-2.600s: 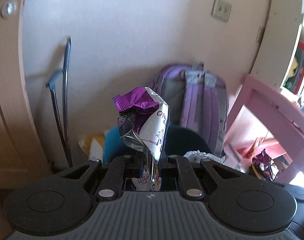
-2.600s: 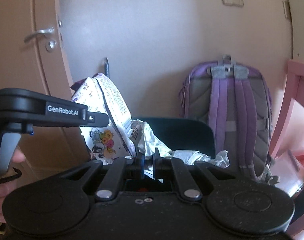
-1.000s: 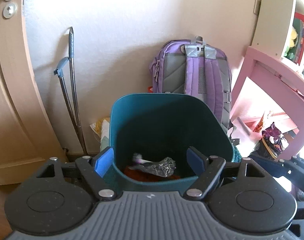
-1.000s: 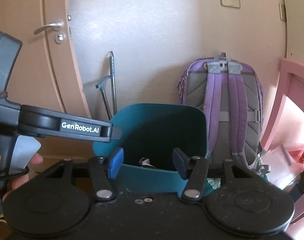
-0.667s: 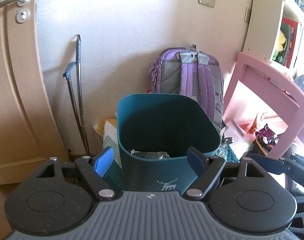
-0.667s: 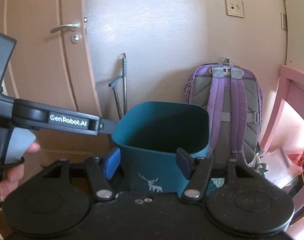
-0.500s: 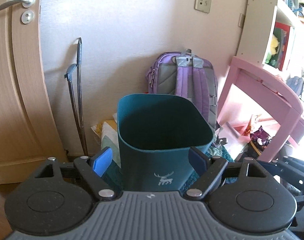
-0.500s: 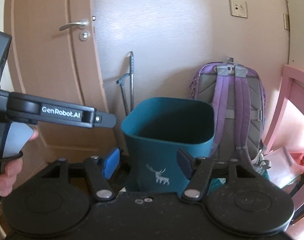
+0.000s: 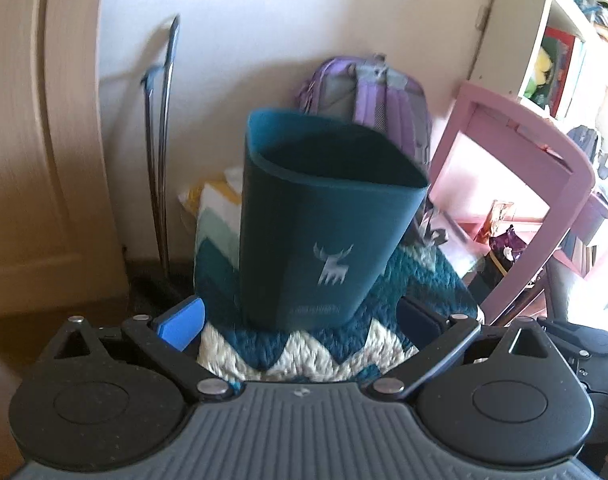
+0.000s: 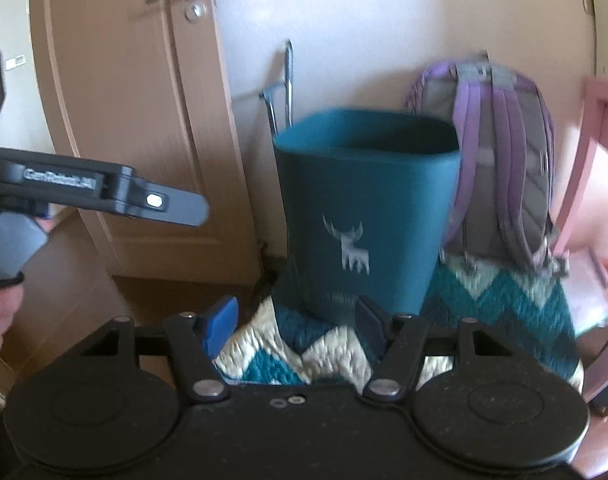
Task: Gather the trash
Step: 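Withdraw both tools from the bin and turn back toward the pile, then lower left tool toward clear plastic bag while right tool approaches Christmas tote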
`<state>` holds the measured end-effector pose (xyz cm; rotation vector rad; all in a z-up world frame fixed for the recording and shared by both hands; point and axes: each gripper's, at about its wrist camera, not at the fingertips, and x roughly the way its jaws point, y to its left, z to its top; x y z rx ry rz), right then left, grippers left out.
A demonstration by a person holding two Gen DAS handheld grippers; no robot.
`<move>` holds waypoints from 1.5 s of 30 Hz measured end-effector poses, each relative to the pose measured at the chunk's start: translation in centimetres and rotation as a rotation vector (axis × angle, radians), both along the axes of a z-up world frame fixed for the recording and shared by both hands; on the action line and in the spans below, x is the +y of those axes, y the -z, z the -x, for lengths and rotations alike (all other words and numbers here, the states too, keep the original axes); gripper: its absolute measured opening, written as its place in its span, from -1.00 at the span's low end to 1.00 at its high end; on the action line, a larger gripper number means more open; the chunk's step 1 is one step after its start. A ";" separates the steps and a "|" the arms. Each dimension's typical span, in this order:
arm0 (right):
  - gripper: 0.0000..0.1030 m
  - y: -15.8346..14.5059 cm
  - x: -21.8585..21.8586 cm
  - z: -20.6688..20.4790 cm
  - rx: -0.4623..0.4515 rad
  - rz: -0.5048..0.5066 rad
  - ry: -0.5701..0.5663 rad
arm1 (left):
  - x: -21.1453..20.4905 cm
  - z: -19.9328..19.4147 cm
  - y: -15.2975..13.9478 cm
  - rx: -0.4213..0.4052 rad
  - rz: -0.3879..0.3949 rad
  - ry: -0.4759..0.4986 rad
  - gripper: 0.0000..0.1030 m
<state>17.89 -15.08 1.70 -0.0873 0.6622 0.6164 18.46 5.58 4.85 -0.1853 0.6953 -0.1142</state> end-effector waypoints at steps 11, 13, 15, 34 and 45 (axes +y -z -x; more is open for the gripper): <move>0.25 12.4 -0.4 -2.1 0.209 0.065 0.062 | 1.0 -0.2 14.1 0.242 0.001 -0.073 1.00; 0.25 14.8 -0.5 -3.1 0.254 0.072 0.082 | 1.3 -0.7 17.2 0.309 0.012 -0.089 0.99; 0.25 17.3 -0.7 -4.0 0.303 0.081 0.106 | 1.7 -1.5 20.3 0.375 0.010 -0.122 0.99; 0.25 40.6 -6.0 -15.1 0.741 0.186 0.441 | 7.2 -8.1 46.6 0.918 0.096 -0.521 0.99; 0.23 51.7 -10.5 -16.2 0.964 0.089 0.767 | 10.3 -8.8 58.2 1.088 0.298 -0.691 0.98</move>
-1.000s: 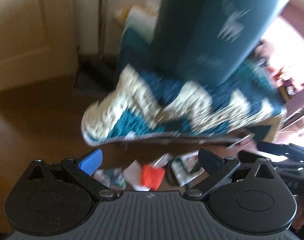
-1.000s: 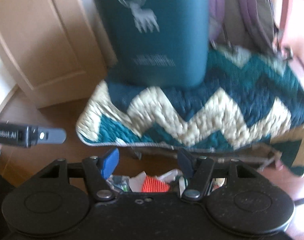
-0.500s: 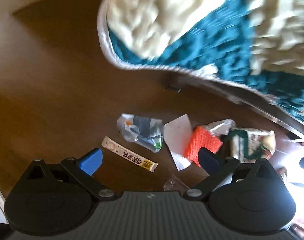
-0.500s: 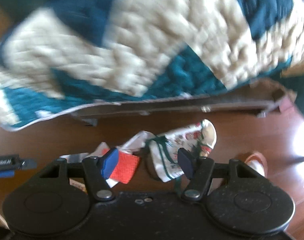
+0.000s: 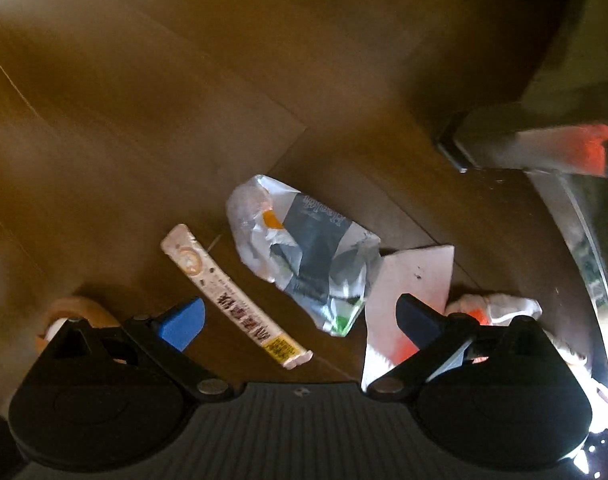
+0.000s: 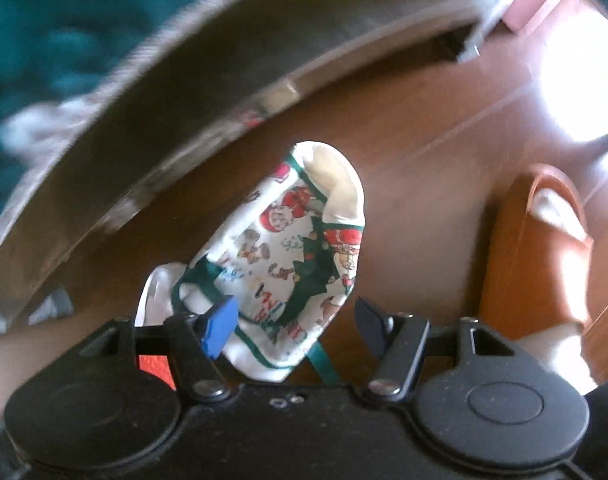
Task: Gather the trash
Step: 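Lower left tool toward clear plastic bag while right tool approaches Christmas tote, then close left tool on the clear plastic bag while right tool grasps the Christmas tote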
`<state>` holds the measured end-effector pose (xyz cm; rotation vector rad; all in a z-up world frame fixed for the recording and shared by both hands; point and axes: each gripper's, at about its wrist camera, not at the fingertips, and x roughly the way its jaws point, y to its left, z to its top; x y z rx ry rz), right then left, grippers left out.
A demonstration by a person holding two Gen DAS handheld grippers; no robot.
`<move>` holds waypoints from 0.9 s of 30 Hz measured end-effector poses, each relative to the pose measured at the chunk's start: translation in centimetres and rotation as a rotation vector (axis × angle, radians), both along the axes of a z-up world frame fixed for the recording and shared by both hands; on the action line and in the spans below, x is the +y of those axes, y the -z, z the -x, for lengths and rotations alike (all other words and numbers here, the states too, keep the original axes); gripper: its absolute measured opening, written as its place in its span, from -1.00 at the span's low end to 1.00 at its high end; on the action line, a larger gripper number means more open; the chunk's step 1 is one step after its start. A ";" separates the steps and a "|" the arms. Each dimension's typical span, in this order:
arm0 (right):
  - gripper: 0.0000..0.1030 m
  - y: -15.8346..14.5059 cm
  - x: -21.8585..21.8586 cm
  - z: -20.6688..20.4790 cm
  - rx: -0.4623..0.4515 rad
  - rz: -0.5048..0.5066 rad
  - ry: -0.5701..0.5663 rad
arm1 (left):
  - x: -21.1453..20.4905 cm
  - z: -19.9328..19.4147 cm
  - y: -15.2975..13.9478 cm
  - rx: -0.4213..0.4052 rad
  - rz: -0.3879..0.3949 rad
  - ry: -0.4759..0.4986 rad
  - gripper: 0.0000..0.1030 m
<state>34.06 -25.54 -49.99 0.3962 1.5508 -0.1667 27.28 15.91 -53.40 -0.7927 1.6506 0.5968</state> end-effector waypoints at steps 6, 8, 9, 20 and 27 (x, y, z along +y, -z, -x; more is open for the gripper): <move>0.20 3.8 -0.2 0.0 0.033 -0.009 0.082 | 0.3 -0.2 3.8 0.046 0.032 -0.002 0.97; 0.20 4.7 -0.5 0.2 0.041 -0.017 0.117 | 0.5 0.1 4.6 0.057 0.045 -0.018 0.86; 0.17 5.1 -0.6 0.4 0.042 -0.024 0.141 | 0.6 0.2 4.9 0.060 0.054 -0.025 0.80; -1.00 5.2 0.9 0.2 0.026 0.019 0.084 | 0.9 -0.1 5.2 0.022 0.075 -0.017 -0.69; -1.00 0.6 2.6 0.0 -0.039 0.080 0.008 | 0.1 -0.1 1.5 -0.004 0.062 0.006 -0.87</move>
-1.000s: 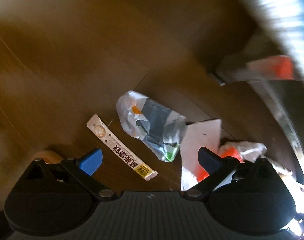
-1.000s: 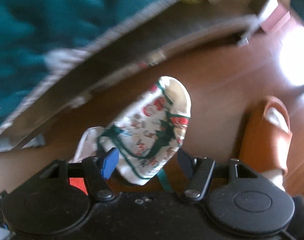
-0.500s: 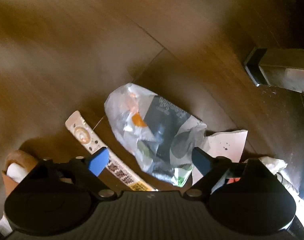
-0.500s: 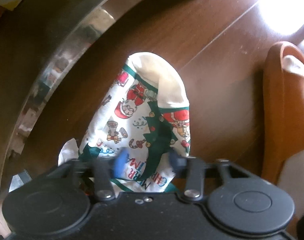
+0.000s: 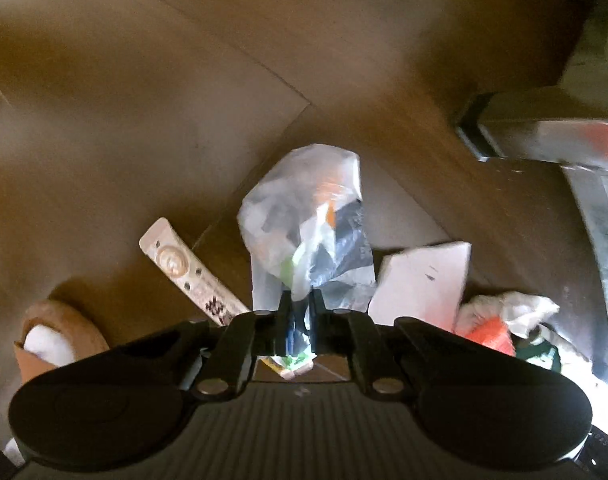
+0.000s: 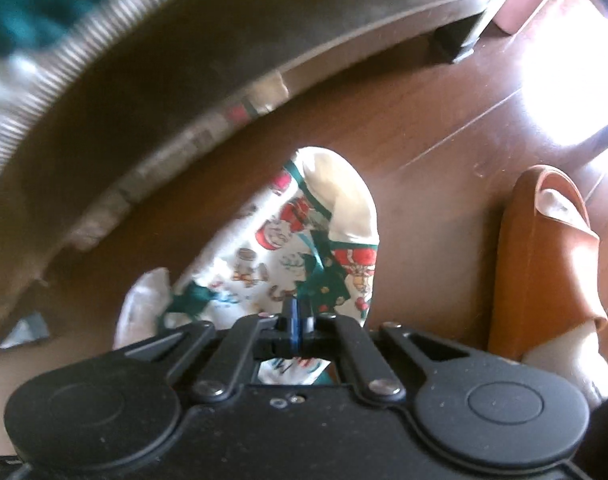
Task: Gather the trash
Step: 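Close left tool on the clear plastic bag while right tool grasps the Christmas tote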
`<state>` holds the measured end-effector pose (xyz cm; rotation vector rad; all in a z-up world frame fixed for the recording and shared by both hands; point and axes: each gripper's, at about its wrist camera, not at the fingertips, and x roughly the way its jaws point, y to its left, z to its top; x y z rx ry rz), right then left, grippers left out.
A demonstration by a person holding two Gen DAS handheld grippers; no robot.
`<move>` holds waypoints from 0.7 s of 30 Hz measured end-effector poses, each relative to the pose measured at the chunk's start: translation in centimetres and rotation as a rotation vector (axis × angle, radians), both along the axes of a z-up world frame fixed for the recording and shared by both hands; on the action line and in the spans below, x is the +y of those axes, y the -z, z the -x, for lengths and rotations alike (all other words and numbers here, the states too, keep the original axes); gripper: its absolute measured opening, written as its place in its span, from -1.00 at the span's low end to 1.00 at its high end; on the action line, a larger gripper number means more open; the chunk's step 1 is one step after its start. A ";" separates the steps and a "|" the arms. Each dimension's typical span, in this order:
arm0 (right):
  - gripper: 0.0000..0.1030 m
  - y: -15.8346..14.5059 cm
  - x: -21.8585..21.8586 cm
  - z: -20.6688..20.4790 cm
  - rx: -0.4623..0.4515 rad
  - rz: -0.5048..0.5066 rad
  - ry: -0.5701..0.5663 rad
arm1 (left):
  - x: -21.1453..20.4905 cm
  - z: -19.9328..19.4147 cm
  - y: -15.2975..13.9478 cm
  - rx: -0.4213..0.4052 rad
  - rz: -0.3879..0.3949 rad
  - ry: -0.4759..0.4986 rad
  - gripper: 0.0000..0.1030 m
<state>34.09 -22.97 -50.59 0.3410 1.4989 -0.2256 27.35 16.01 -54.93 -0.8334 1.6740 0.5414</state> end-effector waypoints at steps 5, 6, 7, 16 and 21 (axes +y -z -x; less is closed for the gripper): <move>-0.80 -1.7 -2.7 0.6 -0.049 -0.099 0.121 | 0.1 -0.5 -2.0 -0.044 -0.013 0.014 -0.87; -0.62 -1.8 -3.2 0.7 -0.056 -0.083 0.136 | 0.5 -0.5 -2.0 -0.046 -0.020 0.025 -0.87; -0.62 -1.5 -3.9 0.7 -0.056 -0.075 0.152 | 0.8 -0.5 -1.9 -0.045 -0.024 0.034 -0.87; -0.09 4.1 -6.6 1.4 0.035 -0.075 0.284 | 1.0 -0.1 1.3 0.013 -0.035 0.044 -0.87; -0.94 4.7 -5.4 0.7 0.021 -0.084 0.233 | 0.6 0.1 2.0 0.030 -0.034 0.050 -0.87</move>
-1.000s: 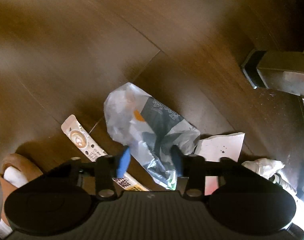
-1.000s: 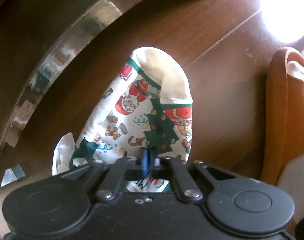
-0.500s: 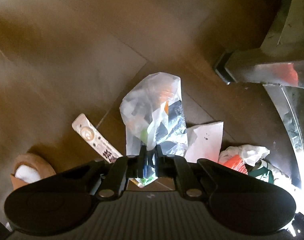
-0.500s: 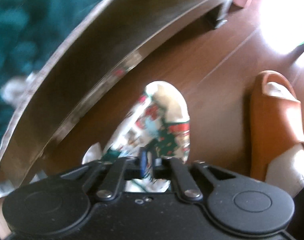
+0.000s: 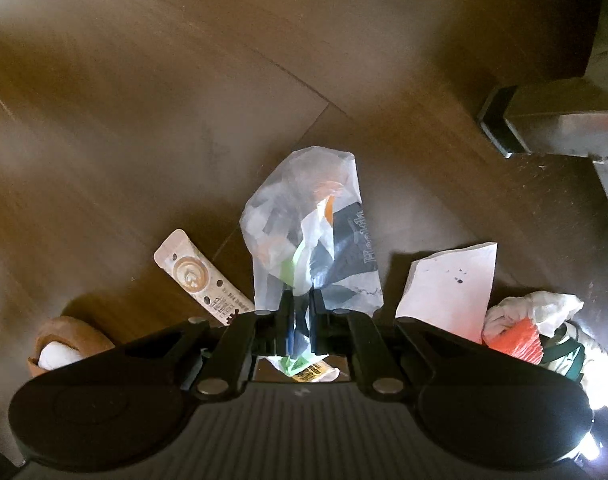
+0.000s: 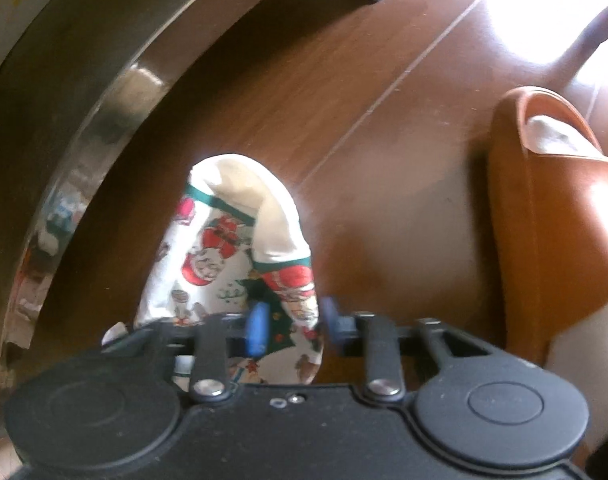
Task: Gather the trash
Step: 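Close left tool on the clear plastic bag while right tool grasps the Christmas tote, then lift and carry the clear bag and Christmas tote up to the teal bin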
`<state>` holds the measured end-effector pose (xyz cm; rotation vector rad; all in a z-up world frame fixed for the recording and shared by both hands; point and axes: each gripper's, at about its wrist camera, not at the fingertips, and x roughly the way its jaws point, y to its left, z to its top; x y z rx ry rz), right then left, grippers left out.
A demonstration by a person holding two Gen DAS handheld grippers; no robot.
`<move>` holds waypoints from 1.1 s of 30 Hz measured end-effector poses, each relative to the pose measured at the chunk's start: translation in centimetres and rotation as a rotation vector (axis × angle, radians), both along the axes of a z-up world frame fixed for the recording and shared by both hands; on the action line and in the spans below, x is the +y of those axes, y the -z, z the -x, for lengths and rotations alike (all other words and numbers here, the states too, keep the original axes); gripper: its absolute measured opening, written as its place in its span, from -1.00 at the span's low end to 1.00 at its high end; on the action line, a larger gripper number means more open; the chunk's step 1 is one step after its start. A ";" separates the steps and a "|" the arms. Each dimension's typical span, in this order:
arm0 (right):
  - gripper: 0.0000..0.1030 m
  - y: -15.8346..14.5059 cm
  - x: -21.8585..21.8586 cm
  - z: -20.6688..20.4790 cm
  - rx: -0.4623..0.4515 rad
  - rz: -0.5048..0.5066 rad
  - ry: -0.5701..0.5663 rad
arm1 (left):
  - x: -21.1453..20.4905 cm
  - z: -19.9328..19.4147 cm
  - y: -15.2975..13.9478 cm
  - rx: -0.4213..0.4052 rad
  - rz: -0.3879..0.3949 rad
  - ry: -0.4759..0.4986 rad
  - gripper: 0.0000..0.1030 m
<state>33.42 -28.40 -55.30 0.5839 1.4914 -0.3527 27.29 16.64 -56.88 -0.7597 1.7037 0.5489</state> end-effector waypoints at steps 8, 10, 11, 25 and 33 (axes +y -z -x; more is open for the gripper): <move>-0.99 -5.2 2.7 -0.6 -0.063 0.075 -0.099 | -0.5 -0.3 -2.4 -0.001 -0.024 -0.009 -0.87; -1.00 -7.0 3.4 -0.6 -0.074 0.087 -0.103 | -0.9 -0.2 -3.7 -0.013 -0.019 -0.008 -0.87; -1.00 -8.2 3.7 -0.4 -0.086 0.093 -0.105 | -1.1 -0.1 -4.7 -0.018 -0.019 0.000 -0.87; -1.00 -24.8 3.7 6.4 -0.277 0.053 -0.184 | -3.9 4.0 -18.1 -0.118 0.009 0.187 -0.87; -1.00 -35.2 5.2 11.4 -0.472 0.023 -0.375 | -5.9 7.8 -27.4 -0.290 -0.030 0.359 -0.87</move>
